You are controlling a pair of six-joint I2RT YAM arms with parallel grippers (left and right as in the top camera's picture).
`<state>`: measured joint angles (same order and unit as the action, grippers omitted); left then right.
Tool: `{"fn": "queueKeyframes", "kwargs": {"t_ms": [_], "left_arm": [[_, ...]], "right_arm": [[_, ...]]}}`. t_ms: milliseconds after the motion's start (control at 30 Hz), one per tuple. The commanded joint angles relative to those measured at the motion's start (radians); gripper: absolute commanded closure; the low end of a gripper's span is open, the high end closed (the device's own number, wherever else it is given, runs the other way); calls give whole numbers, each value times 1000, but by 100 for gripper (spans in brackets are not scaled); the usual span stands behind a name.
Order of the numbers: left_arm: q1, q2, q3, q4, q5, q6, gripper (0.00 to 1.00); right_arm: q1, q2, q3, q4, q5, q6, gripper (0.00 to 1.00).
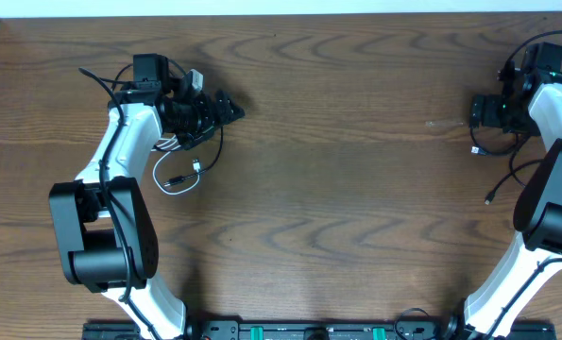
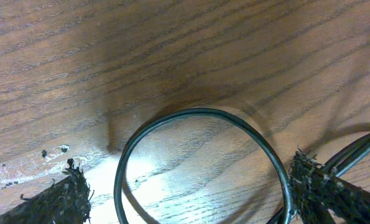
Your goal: Untangle cables
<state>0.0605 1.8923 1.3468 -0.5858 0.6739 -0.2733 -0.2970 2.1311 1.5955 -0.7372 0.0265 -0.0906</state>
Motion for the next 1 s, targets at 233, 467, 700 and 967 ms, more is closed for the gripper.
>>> {"fn": "queueKeyframes", "kwargs": {"t_ms": [233,467,700,967], "left_arm": [[-1,-15,5,-11,3,5,12],[0,-61,27,-12,13,-98,93],[0,-192,90,-130,-295,-254,85],[0,-280,92,-264,-569,-306,58]], "right_arm": [[3,-26,13,0,12,8,1],[3,-26,13,0,12,8,1],[3,-26,13,0,12,8,1],[3,-26,13,0,12,8,1]]}}
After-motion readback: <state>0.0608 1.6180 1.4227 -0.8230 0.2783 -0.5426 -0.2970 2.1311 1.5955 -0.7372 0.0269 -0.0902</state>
